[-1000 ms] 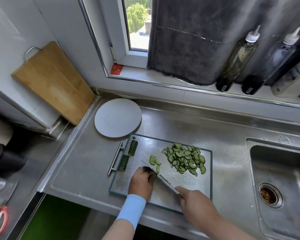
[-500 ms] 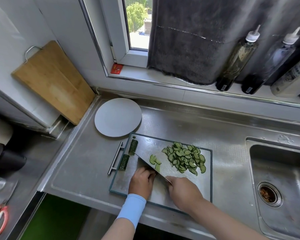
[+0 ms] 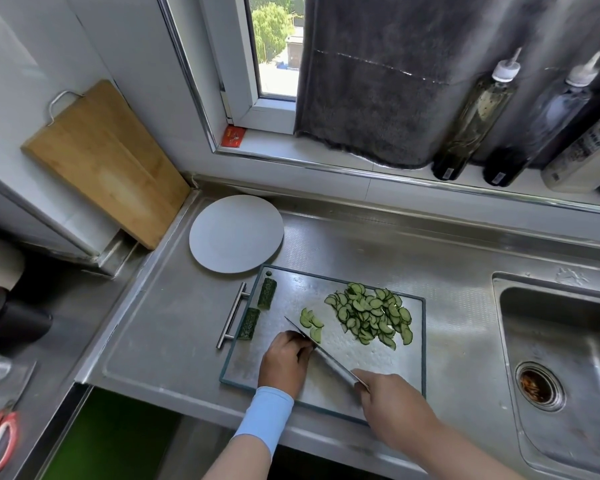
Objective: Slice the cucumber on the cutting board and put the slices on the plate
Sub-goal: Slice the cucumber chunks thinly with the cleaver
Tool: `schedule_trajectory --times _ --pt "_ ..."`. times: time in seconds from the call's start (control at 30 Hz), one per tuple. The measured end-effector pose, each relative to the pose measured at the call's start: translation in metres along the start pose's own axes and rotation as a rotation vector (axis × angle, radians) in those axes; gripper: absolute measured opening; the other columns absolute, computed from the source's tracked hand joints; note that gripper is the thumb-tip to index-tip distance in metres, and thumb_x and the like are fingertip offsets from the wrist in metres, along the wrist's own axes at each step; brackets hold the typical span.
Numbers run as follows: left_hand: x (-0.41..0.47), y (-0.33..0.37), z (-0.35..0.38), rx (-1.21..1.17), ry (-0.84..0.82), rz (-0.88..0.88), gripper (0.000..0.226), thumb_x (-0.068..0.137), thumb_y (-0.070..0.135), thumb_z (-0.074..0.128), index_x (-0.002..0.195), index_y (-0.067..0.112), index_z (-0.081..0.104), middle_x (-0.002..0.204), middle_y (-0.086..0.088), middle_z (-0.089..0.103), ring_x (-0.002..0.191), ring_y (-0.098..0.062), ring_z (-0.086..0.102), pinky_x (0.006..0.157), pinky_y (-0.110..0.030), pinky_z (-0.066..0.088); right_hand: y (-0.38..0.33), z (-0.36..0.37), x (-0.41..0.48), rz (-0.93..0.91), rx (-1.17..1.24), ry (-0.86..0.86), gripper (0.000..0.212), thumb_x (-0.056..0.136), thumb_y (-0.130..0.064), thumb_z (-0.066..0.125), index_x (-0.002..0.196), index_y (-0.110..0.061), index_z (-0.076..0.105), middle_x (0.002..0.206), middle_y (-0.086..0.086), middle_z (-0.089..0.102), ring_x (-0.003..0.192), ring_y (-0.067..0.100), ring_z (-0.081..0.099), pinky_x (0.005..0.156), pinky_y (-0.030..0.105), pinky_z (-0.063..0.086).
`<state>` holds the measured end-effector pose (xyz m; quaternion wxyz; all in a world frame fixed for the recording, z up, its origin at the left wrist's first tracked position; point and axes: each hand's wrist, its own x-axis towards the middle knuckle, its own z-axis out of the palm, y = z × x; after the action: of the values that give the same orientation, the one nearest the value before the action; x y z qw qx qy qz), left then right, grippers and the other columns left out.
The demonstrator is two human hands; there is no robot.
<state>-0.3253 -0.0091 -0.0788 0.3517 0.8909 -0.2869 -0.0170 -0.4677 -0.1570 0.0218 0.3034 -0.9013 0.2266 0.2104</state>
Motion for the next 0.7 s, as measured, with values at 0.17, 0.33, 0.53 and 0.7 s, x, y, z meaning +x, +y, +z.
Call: schedule_trajectory --times 0.17,0.33,0.53,0.7 --pt "-0.001 -0.005 0.003 -0.009 0.009 0.022 0.021 0.065 0.001 0.084 0.076 0.016 0.074 0.081 0.003 0.067 0.079 -0.011 0.057 0.069 -0.019 0.046 -0.010 -0.001 0.016 0.019 0.037 -0.061 0.031 0.095 -0.015 0.038 0.068 -0.030 0.041 0.063 -0.005 0.048 0.058 0.012 0.041 0.050 0.023 0.029" --pt "-0.006 -0.006 0.003 0.002 0.033 0.053 0.023 0.066 -0.002 0.081 0.081 0.014 0.074 0.087 0.002 0.068 0.082 -0.015 0.060 0.070 -0.026 0.051 -0.020 0.006 0.032 0.020 0.051 -0.047 0.028 0.091 -0.015 0.038 0.069 -0.032 0.045 0.067 -0.005 0.055 0.067 0.020 0.050 0.054 0.028 0.036" --pt "-0.005 -0.009 0.005 0.023 0.024 0.103 0.021 0.067 -0.003 0.081 0.080 0.012 0.074 0.088 0.000 0.066 0.084 -0.014 0.058 0.069 -0.023 0.050 -0.021 0.006 0.034 0.008 0.051 -0.045 0.027 0.091 -0.017 0.038 0.070 -0.033 0.043 0.069 -0.006 0.054 0.068 0.020 0.048 0.056 0.029 0.036" --pt "-0.005 -0.009 0.010 0.021 0.041 0.032 0.024 0.063 -0.005 0.083 0.075 0.013 0.073 0.082 -0.002 0.064 0.081 -0.016 0.055 0.070 -0.025 0.047 -0.019 0.005 0.027 -0.032 0.012 -0.022 0.017 0.095 -0.021 0.037 0.086 -0.030 0.049 0.076 -0.005 0.057 0.073 0.022 0.049 0.065 0.035 0.042"
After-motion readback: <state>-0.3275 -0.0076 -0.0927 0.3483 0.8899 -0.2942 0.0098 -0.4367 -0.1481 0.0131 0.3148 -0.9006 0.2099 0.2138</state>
